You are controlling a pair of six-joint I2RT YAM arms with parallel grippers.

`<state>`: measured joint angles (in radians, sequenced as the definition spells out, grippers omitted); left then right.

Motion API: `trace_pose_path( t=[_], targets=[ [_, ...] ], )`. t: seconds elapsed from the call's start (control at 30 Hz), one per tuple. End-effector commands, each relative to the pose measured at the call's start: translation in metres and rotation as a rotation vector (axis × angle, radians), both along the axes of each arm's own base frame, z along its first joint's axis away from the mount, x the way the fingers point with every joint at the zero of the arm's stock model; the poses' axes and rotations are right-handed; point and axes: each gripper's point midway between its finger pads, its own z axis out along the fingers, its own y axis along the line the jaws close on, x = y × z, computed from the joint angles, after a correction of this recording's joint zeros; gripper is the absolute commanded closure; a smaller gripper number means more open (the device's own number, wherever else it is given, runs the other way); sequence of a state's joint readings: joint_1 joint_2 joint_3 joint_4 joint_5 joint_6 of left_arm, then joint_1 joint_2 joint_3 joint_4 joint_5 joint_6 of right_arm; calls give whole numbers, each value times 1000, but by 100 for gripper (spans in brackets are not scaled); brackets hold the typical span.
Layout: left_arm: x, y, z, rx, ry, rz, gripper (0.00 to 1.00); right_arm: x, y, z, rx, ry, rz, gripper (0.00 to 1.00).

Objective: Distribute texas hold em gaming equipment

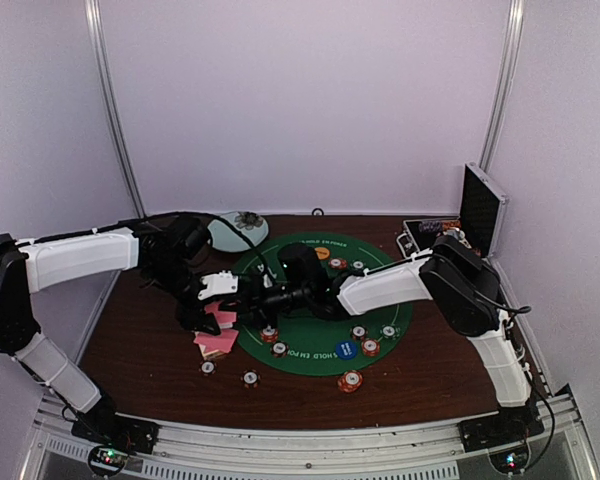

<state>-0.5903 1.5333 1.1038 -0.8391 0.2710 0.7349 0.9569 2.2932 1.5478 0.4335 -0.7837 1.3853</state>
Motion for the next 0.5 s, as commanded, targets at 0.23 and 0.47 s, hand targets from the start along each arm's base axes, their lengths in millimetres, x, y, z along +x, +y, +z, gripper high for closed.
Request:
trace_pose_path(
  t=[0.23,0.47],
  targets=[
    [3,0,21,-14,-36,4,79,6,4,12,-1,-33,-8,43],
    [3,3,26,-10,-56,6,81,2,4,10,-21,-27,13,45]
  ],
)
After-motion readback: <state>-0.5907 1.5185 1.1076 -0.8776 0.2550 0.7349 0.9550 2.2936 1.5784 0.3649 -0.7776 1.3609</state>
